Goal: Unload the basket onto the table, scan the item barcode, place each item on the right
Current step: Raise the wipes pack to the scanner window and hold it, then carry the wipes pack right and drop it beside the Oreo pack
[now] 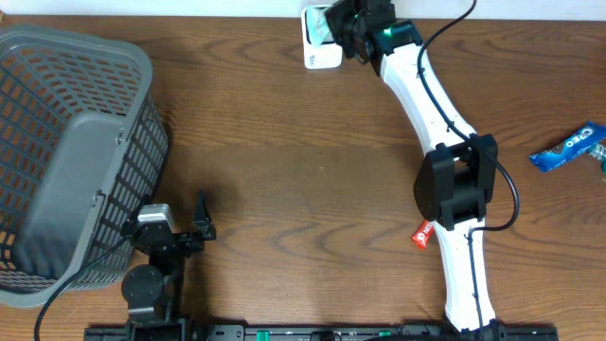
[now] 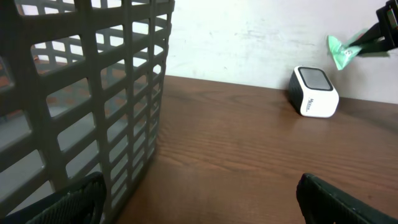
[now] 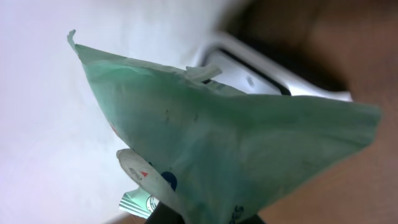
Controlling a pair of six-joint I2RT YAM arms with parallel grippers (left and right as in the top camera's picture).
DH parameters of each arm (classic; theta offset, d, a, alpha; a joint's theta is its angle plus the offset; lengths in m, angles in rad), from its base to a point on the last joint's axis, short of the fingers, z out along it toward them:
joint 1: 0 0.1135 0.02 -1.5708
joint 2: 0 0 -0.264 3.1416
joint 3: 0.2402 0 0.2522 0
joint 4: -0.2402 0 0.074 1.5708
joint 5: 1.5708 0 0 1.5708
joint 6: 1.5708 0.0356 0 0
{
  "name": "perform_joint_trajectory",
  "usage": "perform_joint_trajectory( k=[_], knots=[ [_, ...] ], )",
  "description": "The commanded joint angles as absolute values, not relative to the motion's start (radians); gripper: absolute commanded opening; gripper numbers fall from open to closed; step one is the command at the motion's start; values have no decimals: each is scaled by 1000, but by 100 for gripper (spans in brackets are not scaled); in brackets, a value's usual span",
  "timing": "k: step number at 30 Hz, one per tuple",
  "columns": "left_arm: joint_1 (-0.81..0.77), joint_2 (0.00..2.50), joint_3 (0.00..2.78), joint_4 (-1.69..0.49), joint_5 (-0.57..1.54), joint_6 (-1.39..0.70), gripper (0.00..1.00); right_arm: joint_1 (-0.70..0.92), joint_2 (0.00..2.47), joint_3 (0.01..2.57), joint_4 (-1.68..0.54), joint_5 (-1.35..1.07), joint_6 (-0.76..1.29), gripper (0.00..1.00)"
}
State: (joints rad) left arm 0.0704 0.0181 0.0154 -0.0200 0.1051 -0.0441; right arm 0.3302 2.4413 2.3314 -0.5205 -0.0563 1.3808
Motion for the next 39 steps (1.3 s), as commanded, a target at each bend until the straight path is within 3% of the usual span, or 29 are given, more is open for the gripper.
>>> perform_joint_trajectory(
  k=[1, 13, 25, 31, 39],
  knots=[
    [75, 20, 4, -60, 122, -27, 98, 336, 2456, 2355, -476, 81, 1399, 2],
    [75, 20, 4, -60, 122, -27, 98, 354, 2617, 2355, -297, 49, 1578, 2],
    [75, 20, 4, -60, 122, -27, 98, 347, 2629, 2381, -303, 0, 1569, 2],
    [75, 20, 4, -60, 122, -27, 98, 295, 2563, 2489, -583, -21, 1502, 2],
    [75, 20, 4, -60, 122, -27, 98, 159, 2368, 2586, -1165, 106, 1378, 1]
  ],
)
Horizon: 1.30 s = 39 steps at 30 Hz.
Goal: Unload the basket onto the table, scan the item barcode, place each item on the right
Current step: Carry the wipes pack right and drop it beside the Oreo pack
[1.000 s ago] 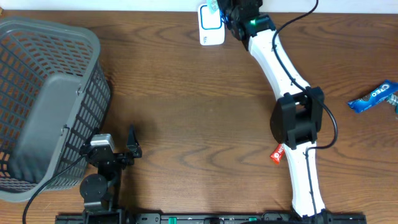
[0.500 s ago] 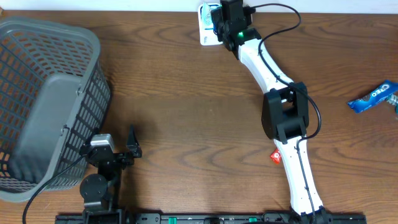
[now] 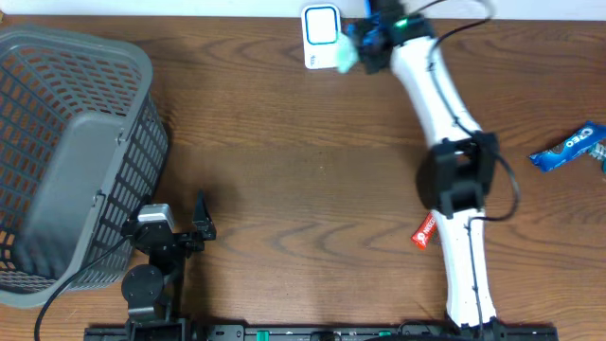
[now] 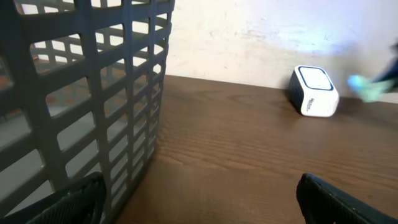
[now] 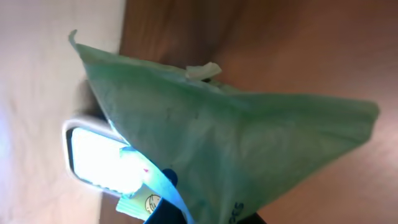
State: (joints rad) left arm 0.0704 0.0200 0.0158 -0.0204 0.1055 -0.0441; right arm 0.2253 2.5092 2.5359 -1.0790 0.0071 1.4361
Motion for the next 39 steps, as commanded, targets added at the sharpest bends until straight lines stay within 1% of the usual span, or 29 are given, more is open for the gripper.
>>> perform_joint_trajectory(
  k=[1, 4, 8, 12, 16, 18, 21, 23, 27, 28, 29, 32, 35, 39],
  knots=[
    [75, 20, 4, -60, 122, -27, 98, 136, 2348, 2586, -1231, 135, 1379, 2],
    [75, 20, 4, -60, 122, -27, 98, 44, 2311, 2586, -1396, 214, 1372, 1],
    [75, 20, 4, -60, 122, -27, 98, -86, 2324, 2573, -1458, 245, 1239, 6],
    [75, 20, 4, -60, 122, -27, 98, -192, 2369, 2529, -1440, 241, 1134, 6],
    [75, 20, 4, -60, 122, -27, 98, -269, 2409, 2448, -1348, 228, 1018, 6],
    [75, 20, 4, -60, 122, -27, 98, -299, 2424, 2408, -1294, 226, 955, 9],
    [75, 20, 4, -60, 122, -27, 98, -337, 2432, 2344, -1264, 228, 919, 11],
    [75, 20, 4, -60, 122, -27, 98, -364, 2432, 2312, -1266, 228, 917, 18],
    [75, 20, 4, -60, 122, -27, 98, -425, 2429, 2310, -1281, 227, 816, 15],
    [75, 20, 4, -60, 122, -27, 98, -441, 2428, 2311, -1287, 226, 794, 12],
    [75, 20, 4, -60, 122, -27, 98, -458, 2426, 2316, -1300, 217, 778, 12],
    [75, 20, 4, -60, 122, -27, 98, -506, 2426, 2358, -1356, 99, 678, 26],
    [75, 20, 4, -60, 122, -27, 98, -535, 2425, 2436, -1428, -3, 615, 35],
    [75, 20, 4, -60, 122, -27, 98, -535, 2408, 2598, -1570, -9, 596, 41]
  ],
)
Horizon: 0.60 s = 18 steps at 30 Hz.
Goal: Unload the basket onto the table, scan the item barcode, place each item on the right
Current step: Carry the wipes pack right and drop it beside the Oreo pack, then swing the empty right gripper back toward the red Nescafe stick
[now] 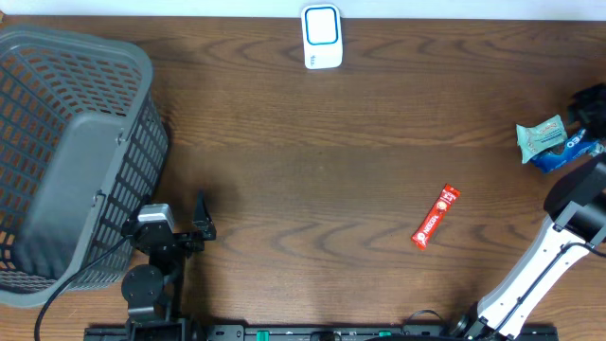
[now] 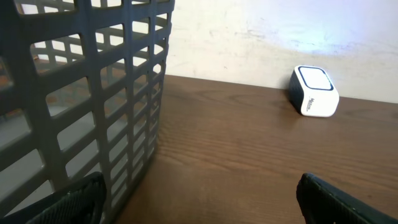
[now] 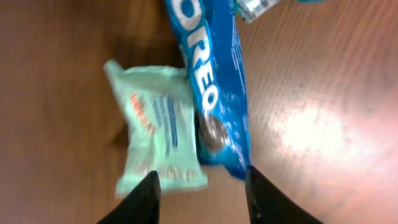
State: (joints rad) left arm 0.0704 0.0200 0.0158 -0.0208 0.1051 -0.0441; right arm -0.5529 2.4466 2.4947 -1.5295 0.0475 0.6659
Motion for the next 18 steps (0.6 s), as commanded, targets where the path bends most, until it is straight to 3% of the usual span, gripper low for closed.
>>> perform_joint_trajectory(
  k=[1, 5, 6, 18],
  knots=[
    [75, 20, 4, -60, 122, -27, 98, -532, 2398, 2636, -1598, -10, 591, 43],
    [75, 20, 4, -60, 122, -27, 98, -505, 2337, 2778, -1699, -42, 546, 70],
    [75, 20, 4, -60, 122, -27, 98, -496, 2313, 2788, -1699, -87, 488, 99],
    [75, 20, 4, -60, 122, -27, 98, -266, 1996, 2786, -1699, -144, 334, 99]
  ],
)
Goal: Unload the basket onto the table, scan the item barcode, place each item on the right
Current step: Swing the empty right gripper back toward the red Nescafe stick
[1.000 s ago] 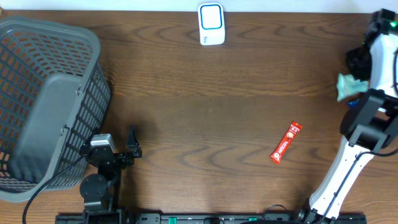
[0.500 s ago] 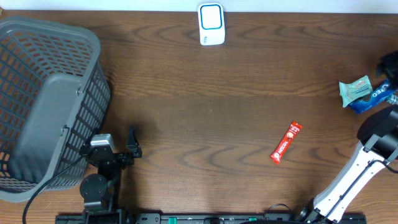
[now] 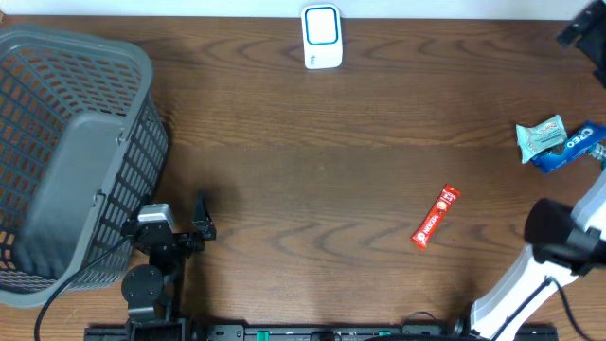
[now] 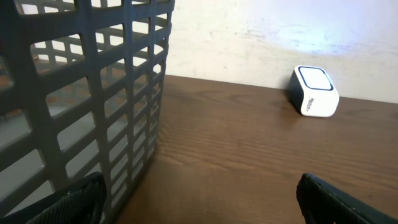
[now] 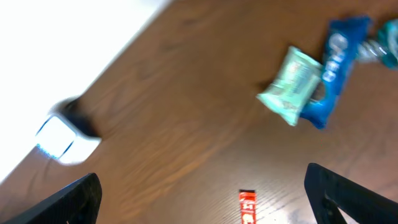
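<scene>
The mint-green snack packet (image 3: 540,137) lies at the table's right edge, touching a blue Oreo pack (image 3: 575,146). Both show in the right wrist view, the packet (image 5: 292,84) left of the Oreo pack (image 5: 333,71). The white barcode scanner (image 3: 322,36) stands at the back middle, and it also appears as a blurred scanner (image 5: 61,139) and a scanner (image 4: 314,91). My right gripper (image 5: 203,186) is open and empty, high above the table; its dark body (image 3: 580,28) sits at the far right corner. My left gripper (image 4: 200,186) is open, low beside the basket.
A grey mesh basket (image 3: 57,85) fills the left side, and its wall (image 4: 81,93) is close to my left fingers. A red snack bar (image 3: 435,216) lies right of centre, below the right gripper as the bar (image 5: 249,208). The right arm's white link (image 3: 516,284) rises at the front right.
My right gripper was open close over the green packet and Oreo pack. Now it is high and back at the far right corner. The packet has stayed put, and the left arm has not moved.
My right gripper held the green packet over the scanner at the back. Then it held the packet just right of the scanner. Later the packet lay beside the Oreo pack with the gripper open above it. Now the gripper is far from it.
</scene>
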Controlling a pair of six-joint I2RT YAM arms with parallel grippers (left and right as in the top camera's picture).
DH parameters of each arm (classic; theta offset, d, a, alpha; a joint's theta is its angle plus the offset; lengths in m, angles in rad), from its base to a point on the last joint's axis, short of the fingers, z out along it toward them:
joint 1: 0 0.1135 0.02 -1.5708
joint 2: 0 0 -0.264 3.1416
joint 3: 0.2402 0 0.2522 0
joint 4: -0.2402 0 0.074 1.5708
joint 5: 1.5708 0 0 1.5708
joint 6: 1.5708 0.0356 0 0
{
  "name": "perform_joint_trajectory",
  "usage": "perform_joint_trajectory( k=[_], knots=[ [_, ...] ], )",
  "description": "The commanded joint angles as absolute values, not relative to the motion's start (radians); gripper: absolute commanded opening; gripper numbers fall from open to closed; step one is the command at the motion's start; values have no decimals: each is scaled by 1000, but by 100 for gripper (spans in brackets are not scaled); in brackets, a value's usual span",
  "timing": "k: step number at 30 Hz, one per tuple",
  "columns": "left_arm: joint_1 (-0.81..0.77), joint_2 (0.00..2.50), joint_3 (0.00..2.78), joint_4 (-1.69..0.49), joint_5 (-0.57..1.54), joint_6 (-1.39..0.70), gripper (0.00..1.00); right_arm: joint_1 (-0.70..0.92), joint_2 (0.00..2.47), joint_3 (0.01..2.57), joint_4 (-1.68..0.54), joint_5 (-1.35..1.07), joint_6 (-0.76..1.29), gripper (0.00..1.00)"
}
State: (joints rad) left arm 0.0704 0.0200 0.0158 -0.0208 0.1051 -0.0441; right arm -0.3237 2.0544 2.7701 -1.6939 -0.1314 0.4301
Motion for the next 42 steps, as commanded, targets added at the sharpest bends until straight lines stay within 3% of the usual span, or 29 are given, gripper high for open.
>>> perform_joint_trajectory(
  k=[1, 12, 21, 33, 42],
  knots=[
    [75, 20, 4, -60, 122, -27, 98, -234, 1973, 2786, -1699, -144, 307, 99],
    [75, 20, 4, -60, 122, -27, 98, 200, 1863, 2728, -1699, -88, 138, 99],
    [75, 20, 4, -60, 122, -27, 98, 461, 1863, 2414, -1699, 314, 605, 99],
    [75, 20, 4, -60, 122, -27, 98, 623, 1860, 2075, -1699, 377, 753, 99],
    [75, 20, 4, -60, 122, -27, 98, 630, 1860, 1814, -1687, 232, 1184, 99]
  ],
)
